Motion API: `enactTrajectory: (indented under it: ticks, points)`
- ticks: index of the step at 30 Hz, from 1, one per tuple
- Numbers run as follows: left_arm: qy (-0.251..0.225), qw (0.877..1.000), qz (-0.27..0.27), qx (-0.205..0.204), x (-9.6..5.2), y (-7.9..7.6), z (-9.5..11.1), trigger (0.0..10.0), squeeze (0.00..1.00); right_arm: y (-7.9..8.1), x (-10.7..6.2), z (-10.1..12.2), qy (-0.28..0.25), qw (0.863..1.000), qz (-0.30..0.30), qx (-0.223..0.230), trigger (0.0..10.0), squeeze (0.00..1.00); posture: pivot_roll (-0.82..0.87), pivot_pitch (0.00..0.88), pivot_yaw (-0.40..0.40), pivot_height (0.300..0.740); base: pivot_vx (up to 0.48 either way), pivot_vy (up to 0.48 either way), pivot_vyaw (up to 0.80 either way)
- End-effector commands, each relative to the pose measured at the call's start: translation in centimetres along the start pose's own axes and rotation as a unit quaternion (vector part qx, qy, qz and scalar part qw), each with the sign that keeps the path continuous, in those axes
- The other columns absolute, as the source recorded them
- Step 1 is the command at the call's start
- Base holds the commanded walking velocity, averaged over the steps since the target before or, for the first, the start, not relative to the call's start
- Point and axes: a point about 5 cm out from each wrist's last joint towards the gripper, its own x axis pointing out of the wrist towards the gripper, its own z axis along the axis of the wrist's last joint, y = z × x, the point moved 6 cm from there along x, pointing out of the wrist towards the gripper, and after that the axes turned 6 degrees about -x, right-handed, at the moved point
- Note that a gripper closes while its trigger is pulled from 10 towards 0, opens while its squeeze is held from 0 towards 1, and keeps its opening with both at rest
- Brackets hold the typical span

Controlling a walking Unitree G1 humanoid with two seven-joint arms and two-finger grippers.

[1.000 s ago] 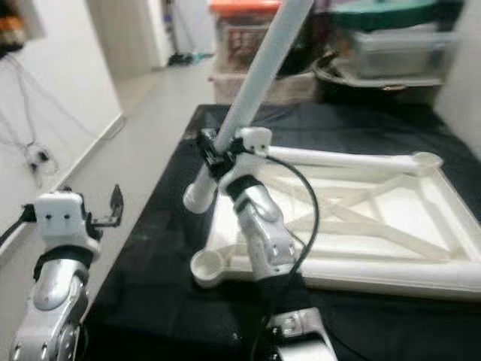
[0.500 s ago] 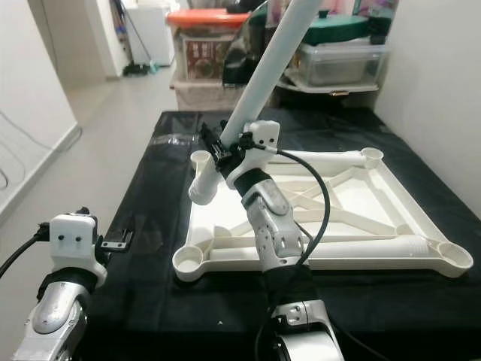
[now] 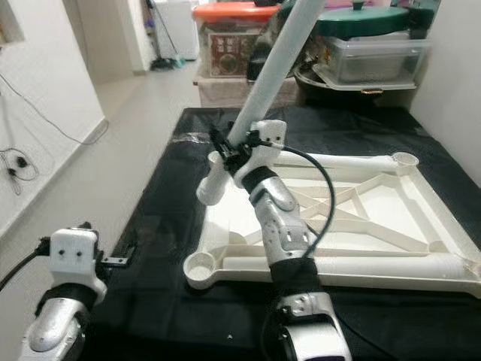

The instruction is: Building children table

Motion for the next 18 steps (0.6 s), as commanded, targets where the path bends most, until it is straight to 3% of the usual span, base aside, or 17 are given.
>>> enactTrajectory:
  ticks: [1, 3, 18]
  points:
    - [0.005, 1.000, 0.002, 0.001, -0.21, 0.01, -0.10, 10.0, 0.00, 0.31, -0.04, 0.15, -0.003, 1.000, 0.003, 0.005, 10.0, 0.00, -0.02, 0.053, 0.021, 0.740, -0.307, 0.000, 0.00]
    - [0.006, 1.000, 0.001, 0.003, -0.31, -0.06, -0.10, 10.0, 0.00, 0.38, -0.09, 0.08, -0.001, 1.000, 0.005, 0.007, 10.0, 0.00, -0.02, 0.058, 0.019, 0.740, -0.330, 0.000, 0.00]
    - [0.015, 1.000, 0.006, 0.006, -1.00, -0.42, -0.07, 10.0, 0.00, 0.99, -0.11, 0.19, 0.004, 1.000, 0.021, 0.014, 10.0, 0.00, -0.02, 0.117, 0.008, 0.740, 0.000, 0.000, 0.00]
